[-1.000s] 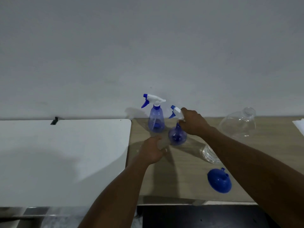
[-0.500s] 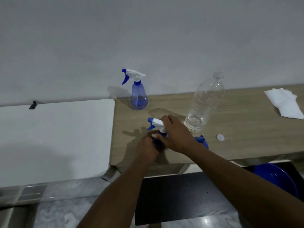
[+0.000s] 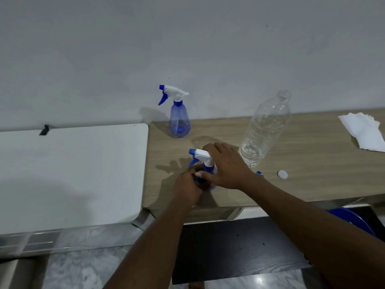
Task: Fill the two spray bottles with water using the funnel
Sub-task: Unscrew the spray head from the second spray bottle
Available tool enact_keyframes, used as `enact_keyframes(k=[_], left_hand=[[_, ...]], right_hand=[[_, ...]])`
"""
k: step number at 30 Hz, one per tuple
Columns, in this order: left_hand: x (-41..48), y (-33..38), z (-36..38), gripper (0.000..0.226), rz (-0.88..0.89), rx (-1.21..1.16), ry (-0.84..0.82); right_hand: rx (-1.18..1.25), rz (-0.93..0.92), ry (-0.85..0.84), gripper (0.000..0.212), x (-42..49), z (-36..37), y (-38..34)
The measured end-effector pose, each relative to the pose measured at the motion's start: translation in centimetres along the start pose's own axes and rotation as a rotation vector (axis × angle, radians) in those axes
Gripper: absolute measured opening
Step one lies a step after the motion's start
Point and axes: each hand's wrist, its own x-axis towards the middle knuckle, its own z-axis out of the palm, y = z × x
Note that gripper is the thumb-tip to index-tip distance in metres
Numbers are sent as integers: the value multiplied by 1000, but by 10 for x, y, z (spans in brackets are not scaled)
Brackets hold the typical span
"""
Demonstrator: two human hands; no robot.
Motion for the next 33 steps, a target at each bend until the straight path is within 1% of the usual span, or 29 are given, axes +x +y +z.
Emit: enact_keyframes(k=[1, 2, 4, 6, 8, 10, 11, 12, 13, 15, 17, 19, 20, 21, 22, 24, 26, 28, 30, 31, 33], left_hand=[[-1, 1, 0, 51, -11, 14, -1], [-1, 1, 1, 52, -21, 19, 0], [2, 0, 1, 57, -23, 9, 1], [2, -1, -1, 59, -7, 1, -13], [2, -3, -1, 56, 19, -18, -15], [1, -2, 0, 52, 13, -19, -10], [1, 0, 0, 54, -3, -16, -13], [1, 1, 0, 56, -16, -14, -17], [2, 0, -1, 58, -22, -18, -21], [2, -2, -1, 59, -15, -28, -28], [2, -4, -1, 56, 4, -25, -29], [2, -3, 0, 58, -4, -18, -16], [2, -2, 0, 60, -8, -6, -14], [2, -1, 1, 62, -6, 3, -16], [2, -1, 0, 62, -4, 1, -19], [2, -4, -1, 59, 15, -15, -18], [2, -6, -1, 52, 35, -21, -21], [3, -5, 0, 53, 24, -23, -23], [4, -4, 1, 59, -6, -17, -24], [4, -4, 0, 60, -25, -32, -26], [4, -4, -1, 61, -31, -68, -24]], right_hand=[[-59, 18, 26, 55, 1, 1, -2], [-59, 26, 40, 50, 1, 2, -4], [61, 6, 31, 42, 0, 6, -7], [155, -22, -35, 54, -1, 4, -3], [120, -32, -66, 66, 0, 0, 1], [0, -1, -25, 64, -1, -1, -1], [-33, 7, -8, 58, -1, 0, -2], [-16, 9, -11, 54, -2, 2, -3], [44, 7, -25, 55, -3, 4, -4], [161, 5, -83, 69, -5, 1, -2], [121, -5, -76, 73, -4, -3, 0], [17, 14, -19, 65, -2, -2, -1], [10, 20, -8, 59, -1, -1, -2], [43, 18, -14, 55, -1, 1, -4], [93, 14, -33, 57, -2, 3, -4], [161, 10, -78, 68, -4, 1, -3], [142, 4, -79, 74, -3, -2, -3], [114, 15, -59, 67, -2, -3, -5], [186, 24, -78, 56, 0, -3, -7], [256, 30, -113, 56, 0, -3, -8], [371, 41, -199, 62, 0, -7, -8]])
